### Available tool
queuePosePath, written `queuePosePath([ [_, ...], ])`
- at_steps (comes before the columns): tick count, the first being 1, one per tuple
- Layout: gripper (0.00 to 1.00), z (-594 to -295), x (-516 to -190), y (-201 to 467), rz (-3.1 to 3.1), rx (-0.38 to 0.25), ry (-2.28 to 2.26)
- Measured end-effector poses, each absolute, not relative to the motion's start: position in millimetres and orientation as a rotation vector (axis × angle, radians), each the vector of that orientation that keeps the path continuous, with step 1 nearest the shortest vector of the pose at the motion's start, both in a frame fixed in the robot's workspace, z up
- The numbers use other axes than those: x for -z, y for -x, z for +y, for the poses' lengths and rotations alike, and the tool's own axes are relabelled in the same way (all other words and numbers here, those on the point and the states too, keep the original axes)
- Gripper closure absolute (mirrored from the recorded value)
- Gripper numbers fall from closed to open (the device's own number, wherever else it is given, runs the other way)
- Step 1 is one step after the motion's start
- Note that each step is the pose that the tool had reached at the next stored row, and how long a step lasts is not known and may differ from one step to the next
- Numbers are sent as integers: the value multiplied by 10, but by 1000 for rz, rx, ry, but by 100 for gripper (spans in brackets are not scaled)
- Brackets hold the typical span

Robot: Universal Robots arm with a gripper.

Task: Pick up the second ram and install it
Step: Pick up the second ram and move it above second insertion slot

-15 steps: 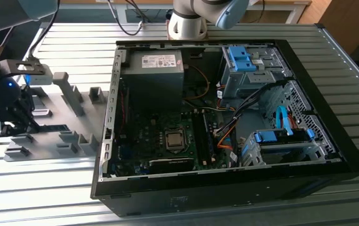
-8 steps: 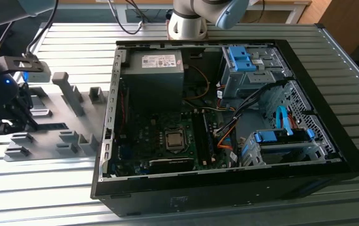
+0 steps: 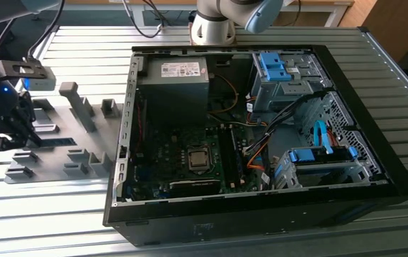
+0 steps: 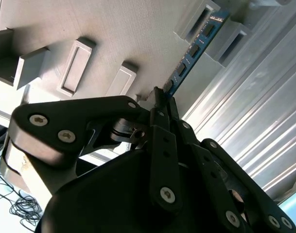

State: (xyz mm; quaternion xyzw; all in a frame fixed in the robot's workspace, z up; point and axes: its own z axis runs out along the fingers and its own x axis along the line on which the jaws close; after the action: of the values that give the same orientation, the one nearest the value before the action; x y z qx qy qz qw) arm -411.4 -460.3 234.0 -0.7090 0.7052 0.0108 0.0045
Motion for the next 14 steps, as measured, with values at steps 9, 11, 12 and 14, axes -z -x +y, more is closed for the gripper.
queuePosePath([
  [9, 86, -4603, -2406, 4114, 2209, -34, 2221],
  [11, 86, -4603, -2420, 4114, 2209, -34, 2221],
  [12, 86, -4603, -2426, 4114, 2209, -34, 2221],
  [14, 86, -4603, -2439, 4114, 2209, -34, 2221],
])
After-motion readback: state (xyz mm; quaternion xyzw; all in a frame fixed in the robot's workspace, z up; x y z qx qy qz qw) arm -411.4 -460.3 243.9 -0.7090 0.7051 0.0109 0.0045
